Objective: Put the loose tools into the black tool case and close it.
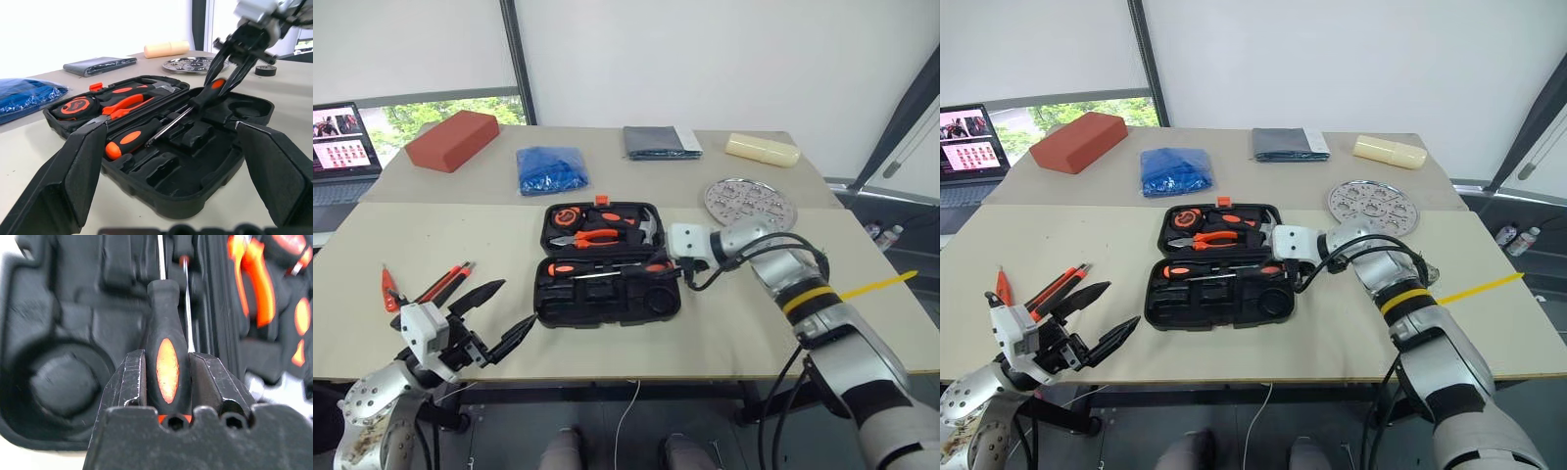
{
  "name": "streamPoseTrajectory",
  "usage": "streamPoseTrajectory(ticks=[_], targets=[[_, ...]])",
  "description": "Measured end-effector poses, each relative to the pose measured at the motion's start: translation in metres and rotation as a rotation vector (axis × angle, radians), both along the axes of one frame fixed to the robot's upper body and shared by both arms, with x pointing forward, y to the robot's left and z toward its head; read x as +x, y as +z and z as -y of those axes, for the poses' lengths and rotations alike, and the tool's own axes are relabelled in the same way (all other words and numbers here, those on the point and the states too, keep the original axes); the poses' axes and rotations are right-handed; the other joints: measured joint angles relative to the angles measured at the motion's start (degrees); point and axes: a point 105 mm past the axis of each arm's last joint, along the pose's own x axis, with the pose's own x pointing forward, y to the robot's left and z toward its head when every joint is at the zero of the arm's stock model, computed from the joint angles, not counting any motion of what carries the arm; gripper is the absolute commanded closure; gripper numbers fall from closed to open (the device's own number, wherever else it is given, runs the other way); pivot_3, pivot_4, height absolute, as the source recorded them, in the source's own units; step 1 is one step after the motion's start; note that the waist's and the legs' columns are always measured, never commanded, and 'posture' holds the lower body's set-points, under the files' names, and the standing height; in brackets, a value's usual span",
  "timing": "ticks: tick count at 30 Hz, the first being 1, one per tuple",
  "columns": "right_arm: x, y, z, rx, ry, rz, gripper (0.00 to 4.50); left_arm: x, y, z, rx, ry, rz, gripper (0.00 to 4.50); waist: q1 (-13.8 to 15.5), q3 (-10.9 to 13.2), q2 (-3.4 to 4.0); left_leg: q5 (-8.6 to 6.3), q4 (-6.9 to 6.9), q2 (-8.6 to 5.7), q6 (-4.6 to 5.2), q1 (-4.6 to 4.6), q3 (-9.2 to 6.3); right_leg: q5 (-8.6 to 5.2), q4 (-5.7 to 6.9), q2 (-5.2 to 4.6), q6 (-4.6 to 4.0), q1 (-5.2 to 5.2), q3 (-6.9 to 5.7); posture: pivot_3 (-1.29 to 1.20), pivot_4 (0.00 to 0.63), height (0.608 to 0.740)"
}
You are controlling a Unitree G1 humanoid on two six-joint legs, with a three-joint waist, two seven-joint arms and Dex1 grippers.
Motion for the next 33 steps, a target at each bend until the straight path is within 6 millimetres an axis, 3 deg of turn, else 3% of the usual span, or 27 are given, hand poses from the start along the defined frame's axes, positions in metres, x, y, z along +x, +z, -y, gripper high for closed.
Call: streamPoseTrajectory(ticks=[8,10,14,16,18,23,29,33], targets=[[0.008,-0.006,-0.006,-0.031,-0.002,-0.003,3.48,-0.004,-0.001,0.011,-0.013,-0.057,-0.050,0.00,-0.14,0.01,0.03,0.00,0.01,0.01,-0.05,0.00,0.00,0.01,0.09,0.01,0.02,-0.04,-0.01,0.00,0.150,0.740],[0.008,-0.006,-0.005,-0.035,0.005,-0.003,2.48,-0.004,0.000,0.012,-0.019,-0.067,-0.061,0.00,-0.12,0.01,0.03,-0.01,0.01,0.00,-0.06,0.00,0.00,0.01,0.09,0.00,0.02,-0.03,-0.01,0.00,0.150,0.740],[0.009,0.002,-0.004,-0.011,0.032,0.043,1.13,-0.002,0.006,0.014,-0.021,-0.080,-0.047,0.00,-0.10,0.01,0.03,-0.01,0.00,0.01,-0.07,0.01,0.00,0.01,0.08,0.01,0.02,-0.04,-0.01,0.00,0.150,0.740],[0.007,0.010,-0.005,0.020,0.070,0.083,0.68,-0.002,0.006,0.014,-0.023,-0.080,-0.051,0.00,-0.18,0.02,0.04,-0.01,-0.01,0.01,-0.06,0.01,0.00,0.01,0.08,0.02,0.03,-0.04,-0.01,0.00,0.150,0.740],[0.006,0.022,-0.005,0.098,0.092,0.094,0.68,-0.002,0.006,0.014,-0.023,-0.080,-0.052,0.00,-0.24,0.04,0.06,0.01,-0.02,0.01,-0.04,0.01,0.00,0.01,0.09,0.02,0.03,-0.04,0.00,0.00,0.150,0.740],[0.004,0.047,-0.015,0.377,0.074,-0.048,2.36,-0.001,0.006,0.013,-0.020,-0.079,-0.059,0.00,-0.28,0.04,0.06,0.01,0.00,0.03,-0.05,0.08,-0.01,0.02,0.14,0.04,0.03,0.04,-0.01,0.00,0.150,0.740],[0.008,0.006,-0.038,0.424,-0.045,-0.170,4.39,0.009,0.001,0.015,0.035,-0.074,-0.128,0.00,-0.07,0.05,0.08,0.05,0.03,0.01,-0.16,0.10,0.00,-0.07,0.56,0.03,-0.06,-0.14,0.00,0.00,0.150,0.740],[0.004,-0.011,-0.051,0.369,-0.040,-0.191,4.45,0.019,0.002,0.018,0.060,-0.062,-0.171,0.00,-0.19,0.06,0.09,0.06,0.03,0.01,-0.18,0.07,-0.01,-0.07,0.63,0.04,-0.05,-0.20,0.01,0.00,0.150,0.740]])
